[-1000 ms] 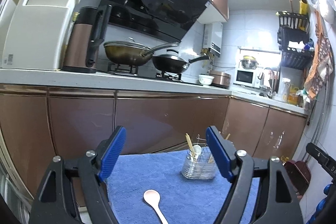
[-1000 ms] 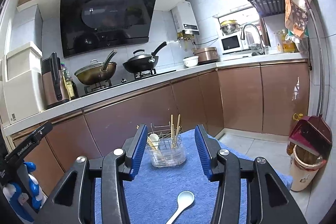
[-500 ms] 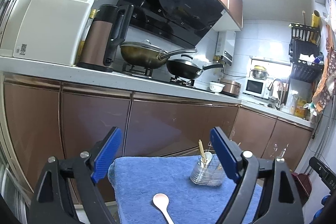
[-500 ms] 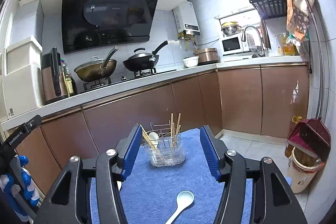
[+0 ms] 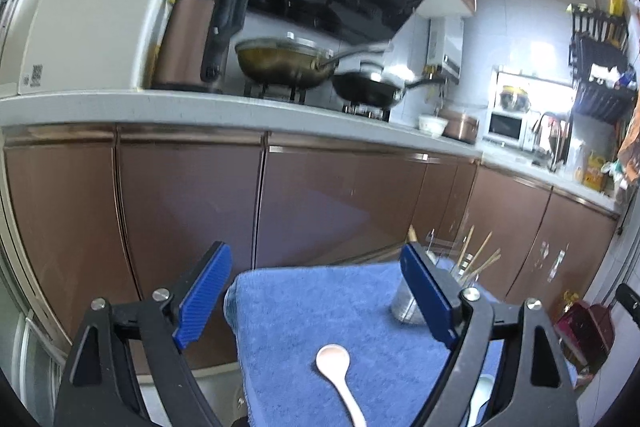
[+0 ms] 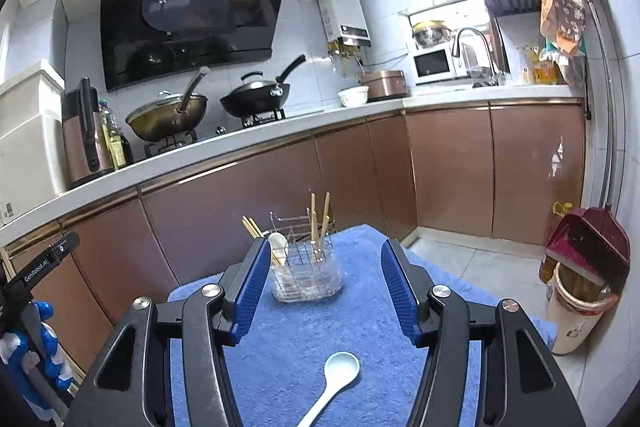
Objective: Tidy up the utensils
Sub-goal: 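Lower both tools and grasp a white spoon bowl with each tool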
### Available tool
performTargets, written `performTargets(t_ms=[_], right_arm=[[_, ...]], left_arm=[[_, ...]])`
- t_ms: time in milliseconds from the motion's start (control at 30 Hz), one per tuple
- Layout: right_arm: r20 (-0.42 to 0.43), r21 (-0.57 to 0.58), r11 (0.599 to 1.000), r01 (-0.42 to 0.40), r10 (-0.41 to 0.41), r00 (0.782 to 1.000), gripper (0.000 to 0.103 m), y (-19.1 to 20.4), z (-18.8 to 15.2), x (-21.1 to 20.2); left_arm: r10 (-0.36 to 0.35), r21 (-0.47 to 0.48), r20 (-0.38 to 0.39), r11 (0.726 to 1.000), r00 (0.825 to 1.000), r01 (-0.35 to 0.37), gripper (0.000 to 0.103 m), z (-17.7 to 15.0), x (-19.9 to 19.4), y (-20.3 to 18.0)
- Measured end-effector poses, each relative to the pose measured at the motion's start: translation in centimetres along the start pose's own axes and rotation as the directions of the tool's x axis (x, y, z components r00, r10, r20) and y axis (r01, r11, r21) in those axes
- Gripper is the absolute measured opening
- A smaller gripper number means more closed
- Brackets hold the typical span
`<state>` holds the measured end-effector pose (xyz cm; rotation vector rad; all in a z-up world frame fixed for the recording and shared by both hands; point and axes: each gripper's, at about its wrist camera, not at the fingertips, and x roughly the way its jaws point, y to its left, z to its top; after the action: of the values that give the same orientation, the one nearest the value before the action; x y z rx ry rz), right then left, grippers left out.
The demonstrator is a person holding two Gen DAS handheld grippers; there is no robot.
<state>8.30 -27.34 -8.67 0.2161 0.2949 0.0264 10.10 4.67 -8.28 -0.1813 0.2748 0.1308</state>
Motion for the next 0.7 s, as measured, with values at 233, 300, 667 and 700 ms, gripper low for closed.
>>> performTargets(t_ms=[233,300,667,700], right_arm=[[-0.076,0.026,0.999,0.028,-0.026,0.997,0.057,-1.5,-1.5,3.0],[-0.103,0.039,0.999,0.036,-0.032,0.994,0.057,-2.0,-2.1,4.0],[-0.392,0.111,0.994,-0.014,0.057,0.918,0.057,-4.9,-7.9,11.6],[-0.422,0.122,0.992,-0.017,0.067,0.904,0.056,-5.2,-8.7,12.4]], left_arm=[[-0.065,-0.066,-0.218,0.997,0.974,0.051,0.086,-2.9,5.4,1.6],[-0.087,-0.08,-0.279,0.995,0.956,0.067,0.086,-3.8,7.1,2.0],[-0.26,-0.261,-0.548,0.956,0.796,0.132,0.084,-11.3,16.2,4.0],[-0.274,-0.269,-0.557,0.953,0.784,0.142,0.084,-11.8,16.7,4.0]])
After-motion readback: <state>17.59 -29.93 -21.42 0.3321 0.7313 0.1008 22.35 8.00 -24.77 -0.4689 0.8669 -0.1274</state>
